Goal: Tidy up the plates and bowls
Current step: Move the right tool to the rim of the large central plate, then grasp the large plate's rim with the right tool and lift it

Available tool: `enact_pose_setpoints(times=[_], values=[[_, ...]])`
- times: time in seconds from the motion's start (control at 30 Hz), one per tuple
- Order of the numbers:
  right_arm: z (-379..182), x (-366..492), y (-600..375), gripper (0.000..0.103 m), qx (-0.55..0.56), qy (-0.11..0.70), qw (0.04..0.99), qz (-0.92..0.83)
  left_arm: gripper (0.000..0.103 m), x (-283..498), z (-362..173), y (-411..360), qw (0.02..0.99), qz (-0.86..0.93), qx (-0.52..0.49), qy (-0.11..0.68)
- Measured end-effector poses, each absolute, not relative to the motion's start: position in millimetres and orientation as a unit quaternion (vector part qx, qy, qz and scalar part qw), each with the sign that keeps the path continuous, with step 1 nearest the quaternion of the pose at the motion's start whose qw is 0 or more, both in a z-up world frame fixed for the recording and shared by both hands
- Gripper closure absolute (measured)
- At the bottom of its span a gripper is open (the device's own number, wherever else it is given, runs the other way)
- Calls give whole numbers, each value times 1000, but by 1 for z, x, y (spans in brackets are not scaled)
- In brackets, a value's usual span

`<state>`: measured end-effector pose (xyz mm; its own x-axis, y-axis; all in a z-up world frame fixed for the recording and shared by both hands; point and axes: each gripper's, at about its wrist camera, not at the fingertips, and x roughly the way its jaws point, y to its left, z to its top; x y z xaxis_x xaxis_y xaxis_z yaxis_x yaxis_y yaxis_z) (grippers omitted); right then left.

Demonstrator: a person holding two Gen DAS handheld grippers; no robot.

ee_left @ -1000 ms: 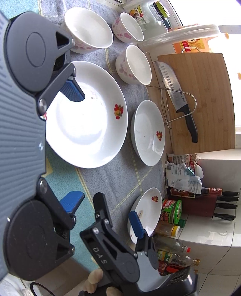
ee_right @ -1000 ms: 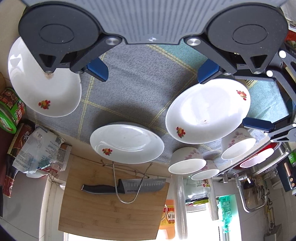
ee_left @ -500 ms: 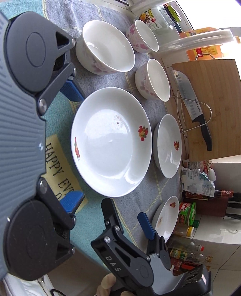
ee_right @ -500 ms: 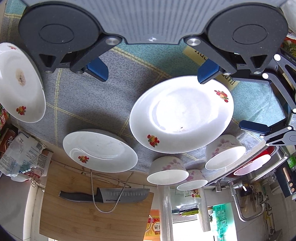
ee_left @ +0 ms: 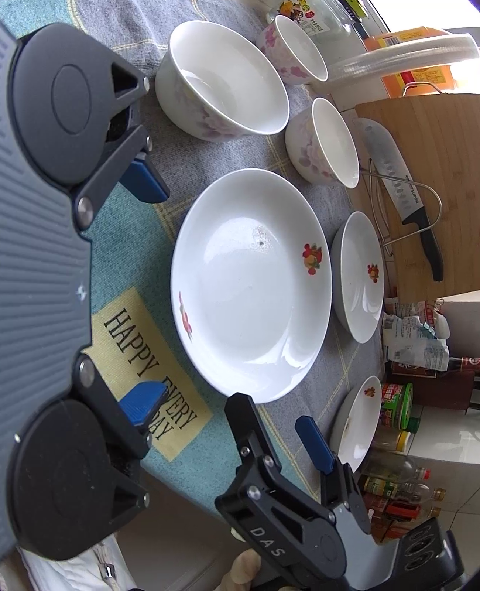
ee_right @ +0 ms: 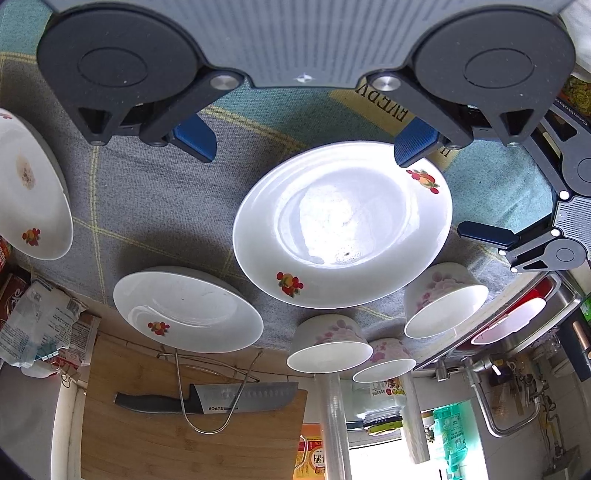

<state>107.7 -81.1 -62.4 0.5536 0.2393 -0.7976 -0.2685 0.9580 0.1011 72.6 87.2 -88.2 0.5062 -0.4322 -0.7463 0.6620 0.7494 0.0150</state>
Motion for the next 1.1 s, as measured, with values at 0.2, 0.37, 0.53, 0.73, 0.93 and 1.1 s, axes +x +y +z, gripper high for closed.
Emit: enact_pose_setpoints(times=[0.2,0.37,0.53,0.73,0.93,1.1], values=[[-74,121,-80,0,-3,466,867,175,1,75,-97,86,857,-312,144,385],[-77,134,-83,0,7,473,859,193,1,76,-104,82,858,-306,136,390],[-81,150,-86,0,13,483,850,210,1,79,-105,77,861,-300,138,386],[-88,167,-88,0,26,498,833,238,1,82,-105,75,864,-301,137,380],[-90,181,-85,0,19,502,825,260,1,83,-105,74,864,-303,136,377],[-89,196,-89,0,17,504,821,266,0,84,-105,72,864,-307,137,374]])
